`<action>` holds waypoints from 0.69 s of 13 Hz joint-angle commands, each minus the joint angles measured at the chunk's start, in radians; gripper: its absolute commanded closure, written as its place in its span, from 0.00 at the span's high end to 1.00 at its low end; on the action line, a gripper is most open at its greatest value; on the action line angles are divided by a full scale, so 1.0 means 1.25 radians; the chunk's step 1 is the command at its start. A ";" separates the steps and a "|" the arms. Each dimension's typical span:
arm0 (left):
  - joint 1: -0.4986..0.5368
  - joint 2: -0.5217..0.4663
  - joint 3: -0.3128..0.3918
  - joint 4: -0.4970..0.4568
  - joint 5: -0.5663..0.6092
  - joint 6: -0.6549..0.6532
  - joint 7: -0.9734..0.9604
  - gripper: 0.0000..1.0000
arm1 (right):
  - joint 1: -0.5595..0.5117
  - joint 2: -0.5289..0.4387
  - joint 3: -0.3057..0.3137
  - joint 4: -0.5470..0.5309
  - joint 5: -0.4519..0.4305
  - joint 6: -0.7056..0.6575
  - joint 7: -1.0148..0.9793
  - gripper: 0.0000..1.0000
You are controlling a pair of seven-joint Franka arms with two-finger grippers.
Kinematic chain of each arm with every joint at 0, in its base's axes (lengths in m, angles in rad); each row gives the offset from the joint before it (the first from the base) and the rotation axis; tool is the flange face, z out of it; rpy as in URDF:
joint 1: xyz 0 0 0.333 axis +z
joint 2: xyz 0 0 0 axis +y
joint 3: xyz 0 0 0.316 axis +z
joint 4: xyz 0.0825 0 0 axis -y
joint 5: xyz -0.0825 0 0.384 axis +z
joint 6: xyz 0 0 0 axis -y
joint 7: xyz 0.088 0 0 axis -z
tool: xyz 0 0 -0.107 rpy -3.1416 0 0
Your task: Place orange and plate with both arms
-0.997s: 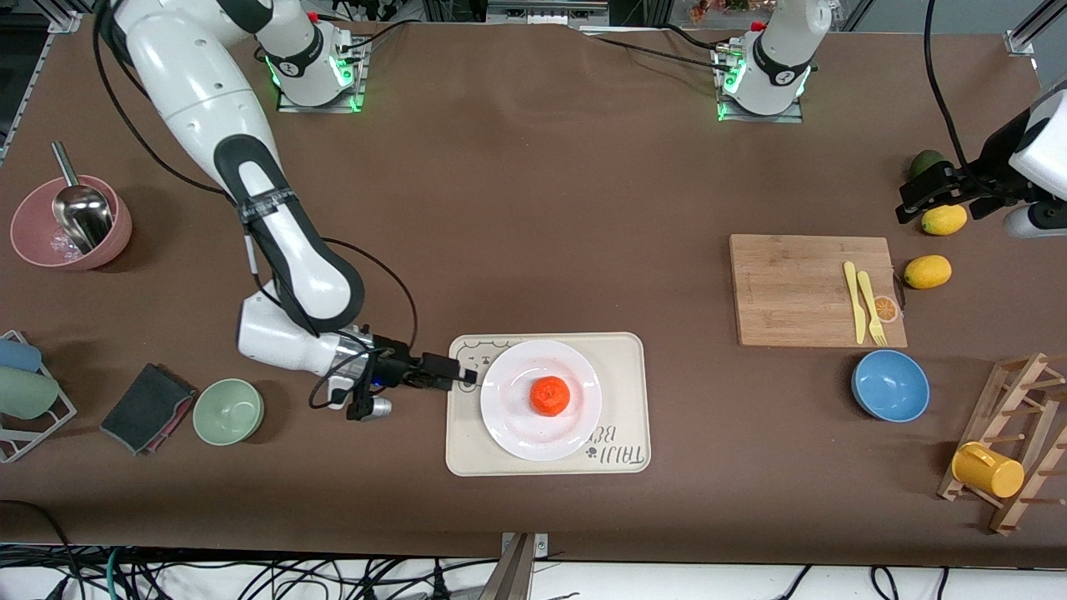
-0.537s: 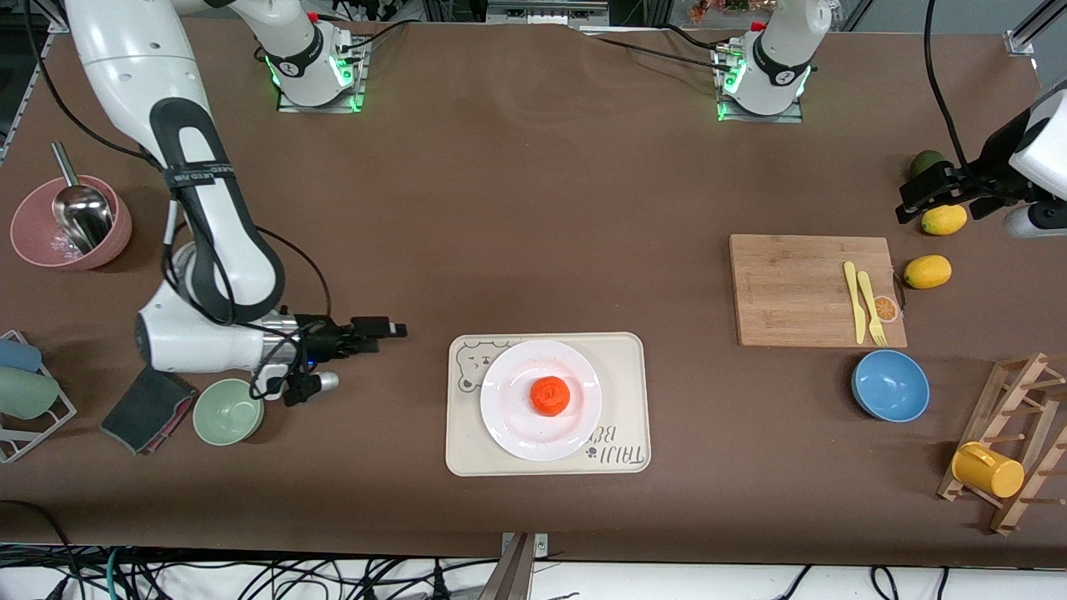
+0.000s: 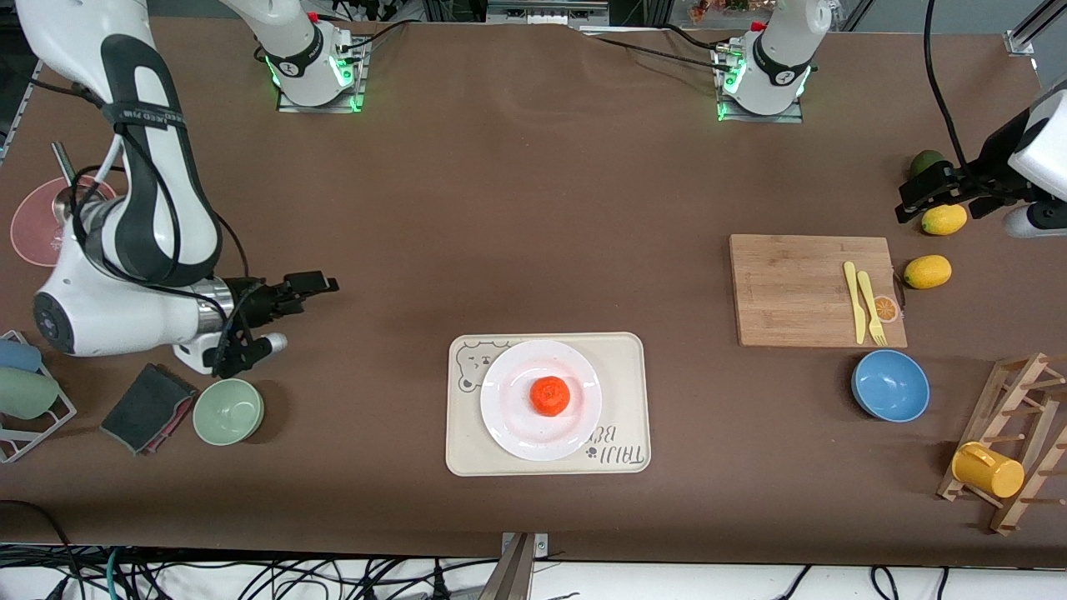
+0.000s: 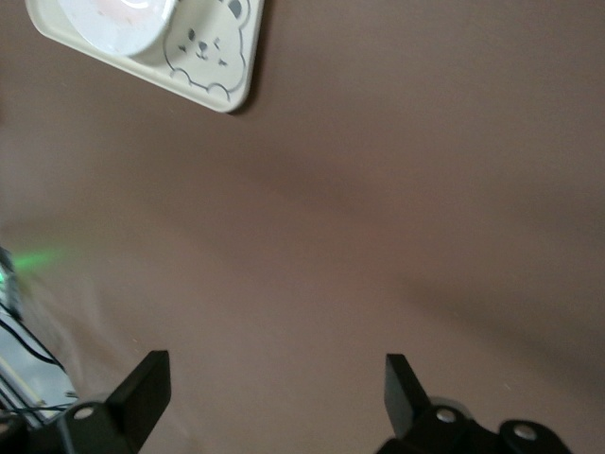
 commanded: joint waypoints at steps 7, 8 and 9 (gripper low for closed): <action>0.003 0.006 -0.003 0.016 0.014 -0.008 0.079 1.00 | 0.061 -0.223 -0.018 -0.063 -0.245 -0.066 0.287 1.00; 0.003 0.006 -0.007 0.016 0.018 -0.008 0.079 1.00 | 0.063 -0.255 -0.018 -0.081 -0.259 -0.068 0.291 1.00; 0.003 0.006 -0.007 0.016 0.017 -0.008 0.080 1.00 | 0.063 -0.288 -0.018 -0.097 -0.284 -0.076 0.291 1.00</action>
